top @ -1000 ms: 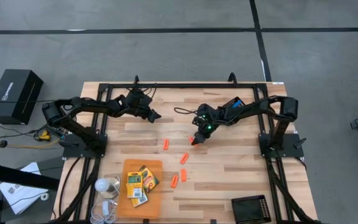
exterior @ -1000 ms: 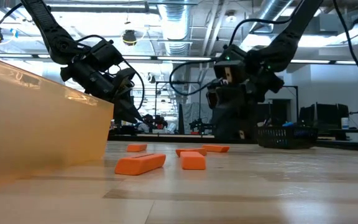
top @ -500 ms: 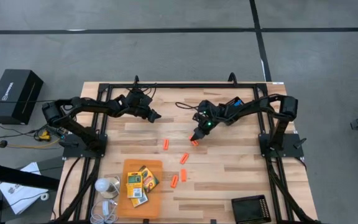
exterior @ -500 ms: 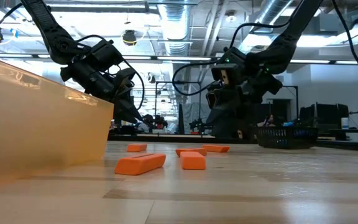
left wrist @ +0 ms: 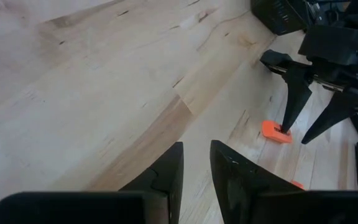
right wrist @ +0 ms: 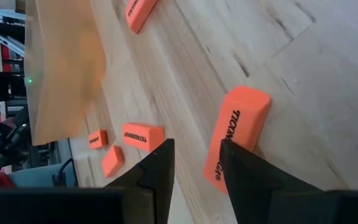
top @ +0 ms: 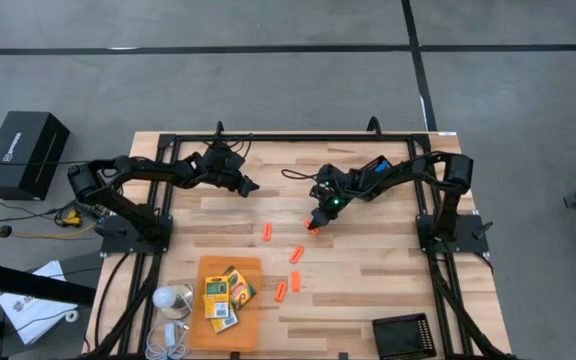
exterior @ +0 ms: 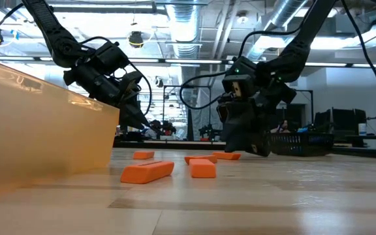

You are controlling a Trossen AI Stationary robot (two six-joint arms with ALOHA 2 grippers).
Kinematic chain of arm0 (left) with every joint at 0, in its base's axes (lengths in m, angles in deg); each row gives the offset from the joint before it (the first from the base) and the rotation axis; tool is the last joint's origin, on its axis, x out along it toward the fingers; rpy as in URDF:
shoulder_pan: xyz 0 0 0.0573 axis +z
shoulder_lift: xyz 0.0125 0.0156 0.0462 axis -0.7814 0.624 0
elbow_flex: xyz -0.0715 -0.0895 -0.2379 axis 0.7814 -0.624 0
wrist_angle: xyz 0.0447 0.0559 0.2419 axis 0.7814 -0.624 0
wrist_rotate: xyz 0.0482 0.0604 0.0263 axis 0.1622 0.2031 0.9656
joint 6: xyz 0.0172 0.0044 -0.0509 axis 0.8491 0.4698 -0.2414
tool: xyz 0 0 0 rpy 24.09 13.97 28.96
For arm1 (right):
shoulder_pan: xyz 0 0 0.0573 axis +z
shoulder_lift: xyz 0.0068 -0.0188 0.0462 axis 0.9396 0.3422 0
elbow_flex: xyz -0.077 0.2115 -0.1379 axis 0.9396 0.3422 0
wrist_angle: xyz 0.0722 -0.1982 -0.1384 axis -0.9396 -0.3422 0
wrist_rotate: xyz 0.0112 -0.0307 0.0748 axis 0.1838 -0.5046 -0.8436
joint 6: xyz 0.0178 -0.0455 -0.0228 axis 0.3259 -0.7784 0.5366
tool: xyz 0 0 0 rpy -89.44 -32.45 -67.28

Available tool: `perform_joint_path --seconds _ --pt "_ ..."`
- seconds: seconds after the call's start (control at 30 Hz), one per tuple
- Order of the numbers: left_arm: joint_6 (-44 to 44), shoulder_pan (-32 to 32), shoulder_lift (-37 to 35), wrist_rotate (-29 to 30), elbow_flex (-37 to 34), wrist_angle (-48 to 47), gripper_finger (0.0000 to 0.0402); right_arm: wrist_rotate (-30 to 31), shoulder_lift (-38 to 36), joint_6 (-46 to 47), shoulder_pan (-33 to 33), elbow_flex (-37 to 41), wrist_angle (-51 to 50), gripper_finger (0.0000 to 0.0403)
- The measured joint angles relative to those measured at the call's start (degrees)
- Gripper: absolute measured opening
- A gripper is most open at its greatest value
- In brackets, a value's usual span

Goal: Pick & Place School Supplies
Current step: Put the orange eraser into the bottom black bin

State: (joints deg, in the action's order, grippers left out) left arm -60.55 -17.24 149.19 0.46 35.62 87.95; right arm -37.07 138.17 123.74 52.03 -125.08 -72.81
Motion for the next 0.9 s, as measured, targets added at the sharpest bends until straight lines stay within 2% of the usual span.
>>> perform_joint_path --seconds 0.9 --pt "-0.2 0.0 0.0 -0.5 0.0 0.0 0.0076 0.2 0.1 -3.9 -3.6 0.1 -4.2 0.0123"
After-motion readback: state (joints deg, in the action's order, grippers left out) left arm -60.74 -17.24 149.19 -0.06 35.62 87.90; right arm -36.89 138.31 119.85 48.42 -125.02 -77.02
